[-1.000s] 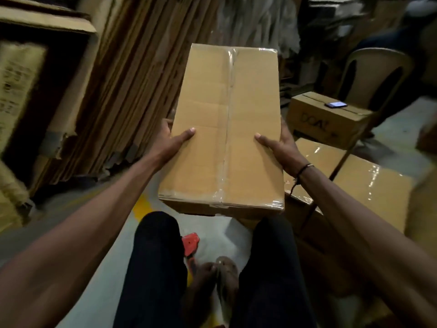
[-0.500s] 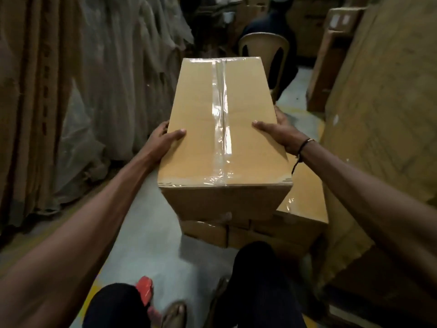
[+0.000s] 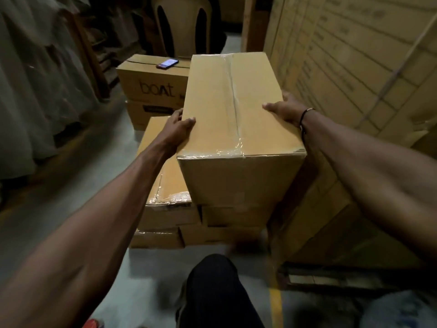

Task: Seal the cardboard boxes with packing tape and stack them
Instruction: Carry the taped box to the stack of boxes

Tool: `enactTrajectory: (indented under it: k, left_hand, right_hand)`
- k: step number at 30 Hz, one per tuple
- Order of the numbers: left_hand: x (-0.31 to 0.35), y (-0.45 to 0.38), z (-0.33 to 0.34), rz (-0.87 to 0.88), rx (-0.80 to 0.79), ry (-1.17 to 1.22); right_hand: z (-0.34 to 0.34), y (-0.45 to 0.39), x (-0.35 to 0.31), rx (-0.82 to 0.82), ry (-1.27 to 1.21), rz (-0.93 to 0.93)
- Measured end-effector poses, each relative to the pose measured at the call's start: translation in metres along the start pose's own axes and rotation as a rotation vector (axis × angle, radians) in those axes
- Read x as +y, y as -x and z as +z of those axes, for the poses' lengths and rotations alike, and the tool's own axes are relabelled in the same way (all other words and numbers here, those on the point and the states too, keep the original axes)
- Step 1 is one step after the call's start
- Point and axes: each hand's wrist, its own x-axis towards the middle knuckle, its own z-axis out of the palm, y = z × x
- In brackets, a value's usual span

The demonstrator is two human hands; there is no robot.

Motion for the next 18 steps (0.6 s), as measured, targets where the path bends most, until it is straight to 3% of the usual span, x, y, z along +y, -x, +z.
enactTrajectory:
  k: [4, 9, 18]
  left_hand:
    - [-0.006, -0.018, 0.025, -0.002, -0.039, -0.023]
    - [-0.012, -0.032, 0.034, -0.011, 0.004, -0.021]
    - [-0.007, -0.04, 0.035, 0.006, -0.039, -0.24]
  right_hand:
    - [-0.011, -0.016, 0.034, 0.048, 0.028, 0.087]
    - [-0.01, -0.023, 0.027, 0.042, 0.132, 0.085]
    - [0.009, -0.022, 0.032, 0.153, 0.716, -0.055]
